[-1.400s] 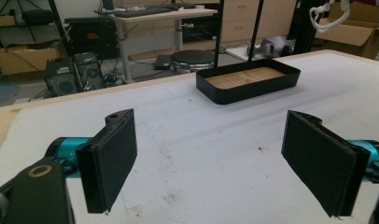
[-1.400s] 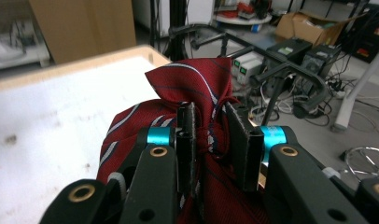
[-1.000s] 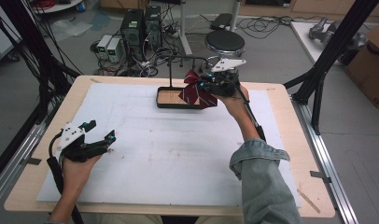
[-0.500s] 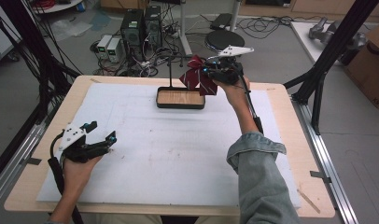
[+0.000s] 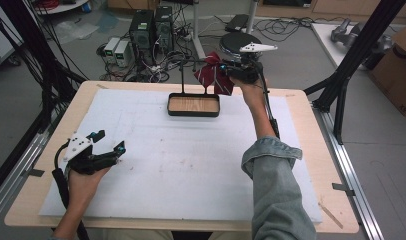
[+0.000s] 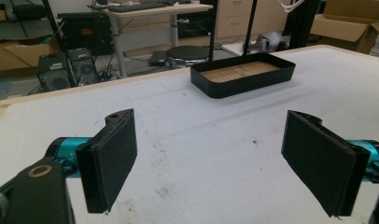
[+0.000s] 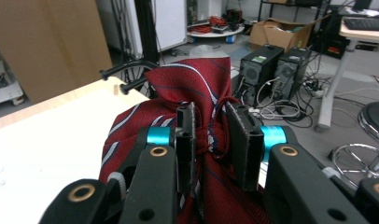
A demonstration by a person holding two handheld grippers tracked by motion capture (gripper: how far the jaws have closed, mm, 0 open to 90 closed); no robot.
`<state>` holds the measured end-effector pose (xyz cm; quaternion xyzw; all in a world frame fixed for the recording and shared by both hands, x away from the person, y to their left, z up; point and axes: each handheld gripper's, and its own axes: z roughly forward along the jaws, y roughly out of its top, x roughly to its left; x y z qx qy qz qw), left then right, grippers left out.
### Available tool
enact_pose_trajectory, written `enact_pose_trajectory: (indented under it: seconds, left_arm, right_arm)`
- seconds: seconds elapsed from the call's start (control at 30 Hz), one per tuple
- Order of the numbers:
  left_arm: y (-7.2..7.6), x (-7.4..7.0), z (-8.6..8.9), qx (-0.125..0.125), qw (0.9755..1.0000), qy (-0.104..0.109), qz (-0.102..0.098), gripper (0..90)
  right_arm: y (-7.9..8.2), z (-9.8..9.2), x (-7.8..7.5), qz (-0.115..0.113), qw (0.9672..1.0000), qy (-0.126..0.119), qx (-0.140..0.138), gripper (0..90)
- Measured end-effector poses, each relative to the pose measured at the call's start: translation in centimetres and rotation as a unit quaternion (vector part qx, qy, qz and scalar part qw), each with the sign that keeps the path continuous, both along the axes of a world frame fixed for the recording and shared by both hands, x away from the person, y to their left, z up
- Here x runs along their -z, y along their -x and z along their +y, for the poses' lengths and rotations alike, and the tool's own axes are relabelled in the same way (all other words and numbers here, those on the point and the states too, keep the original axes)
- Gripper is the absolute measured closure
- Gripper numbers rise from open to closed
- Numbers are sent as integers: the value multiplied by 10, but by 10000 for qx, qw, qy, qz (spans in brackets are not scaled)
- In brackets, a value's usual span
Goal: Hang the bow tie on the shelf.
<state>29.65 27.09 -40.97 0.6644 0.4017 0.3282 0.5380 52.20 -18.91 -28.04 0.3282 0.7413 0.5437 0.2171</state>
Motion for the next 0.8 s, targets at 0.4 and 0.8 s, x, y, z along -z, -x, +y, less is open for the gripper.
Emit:
enact_pose_trajectory:
  seconds: [0.4, 0.8]
  left_arm:
    - [0, 1, -1, 34, 10000, 1, 22, 185]
    - [1, 1, -1, 40, 10000, -13, 28, 186]
  right_arm:
    - [-15, -17, 8, 281, 9989, -175, 346, 738]
    - [-19, -27, 29, 649, 9966, 246, 440, 736]
